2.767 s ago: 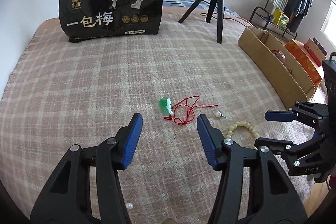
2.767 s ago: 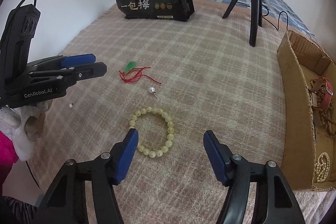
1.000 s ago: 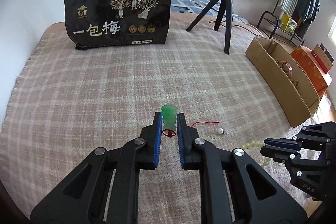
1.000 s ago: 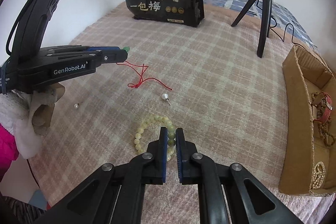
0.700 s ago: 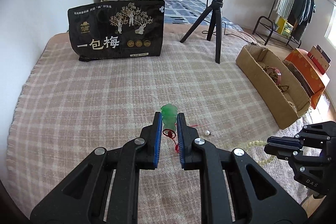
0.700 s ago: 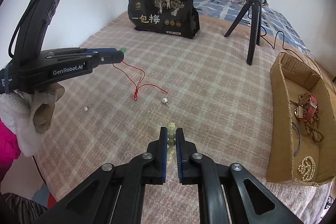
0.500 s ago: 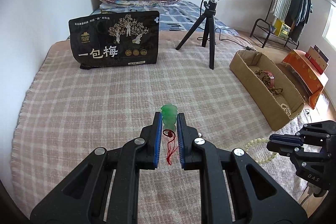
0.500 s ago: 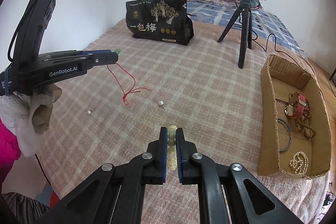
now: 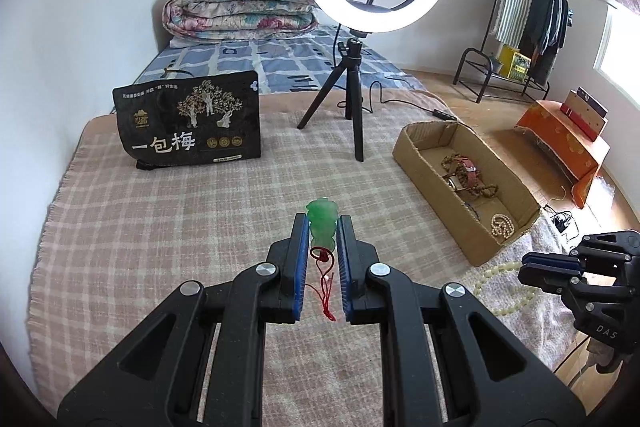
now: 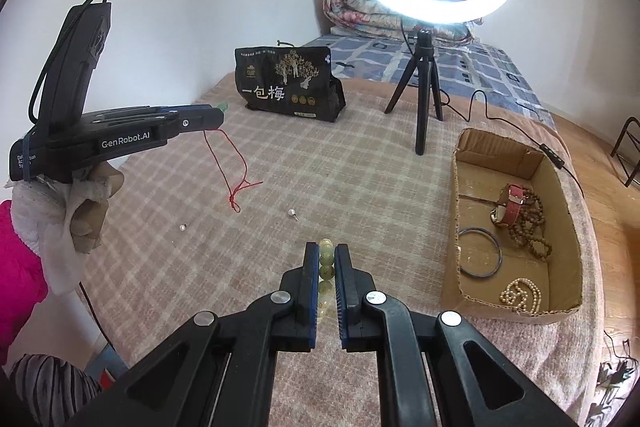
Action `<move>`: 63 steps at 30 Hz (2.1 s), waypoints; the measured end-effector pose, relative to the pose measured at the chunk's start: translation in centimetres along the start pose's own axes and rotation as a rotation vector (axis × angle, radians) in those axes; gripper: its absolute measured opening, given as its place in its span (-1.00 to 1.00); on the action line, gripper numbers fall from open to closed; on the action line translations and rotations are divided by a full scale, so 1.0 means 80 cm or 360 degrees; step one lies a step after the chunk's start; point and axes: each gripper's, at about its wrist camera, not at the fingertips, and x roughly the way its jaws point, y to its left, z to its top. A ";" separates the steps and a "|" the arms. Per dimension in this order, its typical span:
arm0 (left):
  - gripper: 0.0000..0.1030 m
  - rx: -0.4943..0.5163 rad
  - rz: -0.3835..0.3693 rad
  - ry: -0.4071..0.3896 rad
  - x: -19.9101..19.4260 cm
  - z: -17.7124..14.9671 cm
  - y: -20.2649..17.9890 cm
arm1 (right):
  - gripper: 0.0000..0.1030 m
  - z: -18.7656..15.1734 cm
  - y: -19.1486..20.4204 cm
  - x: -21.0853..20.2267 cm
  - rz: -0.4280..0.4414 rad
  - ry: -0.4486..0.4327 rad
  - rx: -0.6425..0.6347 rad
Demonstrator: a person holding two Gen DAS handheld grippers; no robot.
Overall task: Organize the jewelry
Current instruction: 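Carry the pendant and cream bracelet over the cardboard box with both tools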
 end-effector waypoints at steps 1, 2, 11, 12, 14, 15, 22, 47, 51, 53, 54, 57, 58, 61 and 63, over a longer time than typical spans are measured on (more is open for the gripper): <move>-0.76 0.0006 -0.0011 -0.0005 0.000 0.003 -0.005 | -0.90 0.000 -0.003 -0.006 -0.0007 -0.0011 0.0003; -0.76 0.0014 -0.0023 -0.0009 0.000 0.005 -0.011 | -0.90 0.000 -0.007 -0.012 -0.0014 -0.0025 0.0007; -0.76 0.0048 -0.0116 -0.0043 0.012 0.031 -0.058 | -0.90 -0.002 -0.050 -0.052 -0.0100 -0.0090 0.0050; -0.76 0.0052 -0.0125 -0.0046 0.014 0.033 -0.063 | -0.90 -0.003 -0.056 -0.055 -0.0111 -0.0096 0.0058; -0.76 0.0062 -0.0146 -0.0049 0.020 0.040 -0.074 | -0.90 -0.004 -0.066 -0.060 -0.0128 -0.0106 0.0075; -0.76 0.0067 -0.0153 -0.0051 0.022 0.043 -0.079 | -0.90 -0.004 -0.072 -0.062 -0.0137 -0.0110 0.0083; -0.76 0.0088 -0.0211 -0.0075 0.045 0.070 -0.115 | -0.90 -0.006 -0.108 -0.070 -0.0189 -0.0130 0.0125; -0.76 0.0161 -0.0258 0.0008 0.173 0.123 -0.200 | -0.90 -0.002 -0.200 -0.026 -0.0230 -0.0099 0.0238; -0.76 0.0167 -0.0251 0.0029 0.191 0.123 -0.206 | -0.90 -0.005 -0.212 -0.014 -0.0209 -0.0079 0.0269; -0.76 0.0171 -0.0245 0.0035 0.198 0.123 -0.208 | -0.90 -0.007 -0.218 -0.008 -0.0209 -0.0071 0.0282; -0.76 0.0172 -0.0243 0.0040 0.201 0.122 -0.208 | -0.90 -0.008 -0.221 -0.005 -0.0206 -0.0066 0.0291; -0.76 0.0177 -0.0238 0.0054 0.212 0.121 -0.211 | -0.90 -0.010 -0.230 0.004 -0.0200 -0.0051 0.0316; -0.76 0.0181 -0.0233 0.0057 0.216 0.122 -0.212 | -0.90 -0.011 -0.233 0.006 -0.0201 -0.0046 0.0323; -0.76 0.0184 -0.0225 0.0067 0.225 0.122 -0.213 | -0.90 -0.012 -0.240 0.013 -0.0209 -0.0034 0.0338; -0.76 0.0188 -0.0217 0.0073 0.229 0.122 -0.214 | -0.90 -0.013 -0.245 0.018 -0.0214 -0.0027 0.0344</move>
